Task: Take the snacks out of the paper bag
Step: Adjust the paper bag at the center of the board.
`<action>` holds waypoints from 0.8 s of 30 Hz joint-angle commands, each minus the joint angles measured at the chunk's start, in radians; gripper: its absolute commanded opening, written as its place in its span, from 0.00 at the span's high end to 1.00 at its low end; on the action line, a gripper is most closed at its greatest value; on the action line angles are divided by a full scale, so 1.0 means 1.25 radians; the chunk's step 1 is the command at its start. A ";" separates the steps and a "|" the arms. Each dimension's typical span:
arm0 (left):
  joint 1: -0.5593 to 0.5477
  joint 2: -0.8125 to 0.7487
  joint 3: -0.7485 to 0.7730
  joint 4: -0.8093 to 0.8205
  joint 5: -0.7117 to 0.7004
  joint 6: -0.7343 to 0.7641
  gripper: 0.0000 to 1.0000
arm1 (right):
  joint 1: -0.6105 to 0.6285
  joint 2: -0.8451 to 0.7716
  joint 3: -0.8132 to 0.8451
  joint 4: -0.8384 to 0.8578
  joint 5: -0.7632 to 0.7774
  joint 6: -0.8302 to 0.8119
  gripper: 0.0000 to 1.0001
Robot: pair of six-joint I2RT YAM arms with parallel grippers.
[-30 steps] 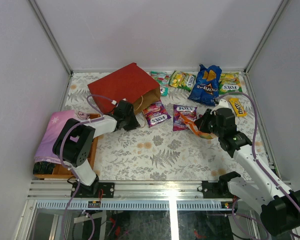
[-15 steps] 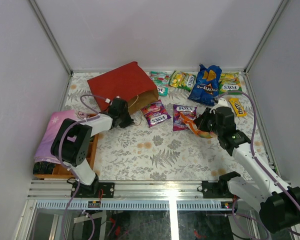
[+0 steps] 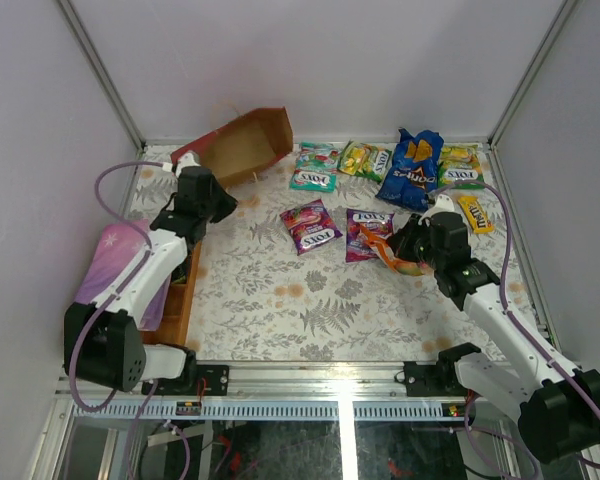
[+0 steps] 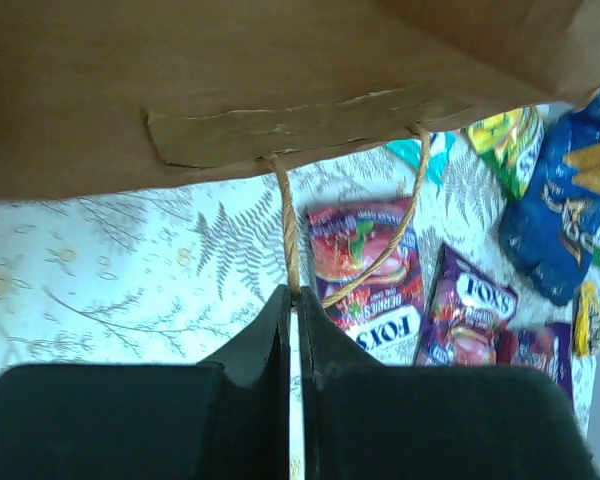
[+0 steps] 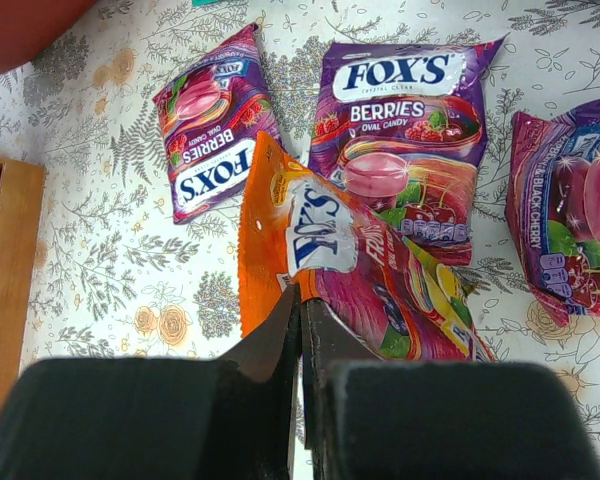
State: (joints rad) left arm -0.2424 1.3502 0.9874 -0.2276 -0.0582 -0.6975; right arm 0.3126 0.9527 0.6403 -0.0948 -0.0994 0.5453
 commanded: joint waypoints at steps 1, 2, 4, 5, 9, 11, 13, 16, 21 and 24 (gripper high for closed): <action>0.057 -0.054 0.037 -0.077 -0.064 0.019 1.00 | -0.006 -0.009 0.032 0.051 -0.010 -0.018 1.00; 0.068 -0.059 0.045 -0.086 -0.076 0.016 1.00 | -0.007 -0.010 0.031 0.052 -0.011 -0.017 1.00; 0.090 -0.064 0.064 -0.099 -0.099 0.019 1.00 | -0.006 -0.015 0.029 0.058 -0.012 -0.017 1.00; 0.096 -0.063 0.074 -0.105 -0.115 0.022 1.00 | -0.007 -0.018 0.027 0.058 -0.012 -0.017 1.00; 0.131 -0.042 0.121 -0.140 -0.154 0.035 1.00 | -0.006 -0.029 0.023 0.062 -0.009 -0.018 1.00; 0.153 -0.026 0.141 -0.142 -0.150 0.053 1.00 | -0.006 -0.036 0.022 0.063 -0.010 -0.018 1.00; 0.181 0.001 0.166 -0.147 -0.138 0.074 1.00 | -0.006 -0.042 0.021 0.066 -0.012 -0.018 1.00; 0.229 0.052 0.223 -0.172 -0.117 0.081 1.00 | -0.007 -0.044 0.023 0.068 -0.020 -0.018 1.00; 0.302 0.107 0.303 -0.169 -0.068 0.076 1.00 | -0.006 -0.044 0.026 0.084 -0.042 -0.021 1.00; 0.331 0.142 0.343 -0.158 -0.037 0.082 1.00 | -0.006 -0.042 0.037 0.087 -0.069 -0.027 1.00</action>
State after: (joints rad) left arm 0.1291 1.4937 1.3380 -0.4381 -0.1585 -0.6228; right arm 0.3111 0.9215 0.6403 -0.0906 -0.1287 0.5343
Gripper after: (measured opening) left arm 0.010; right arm 0.011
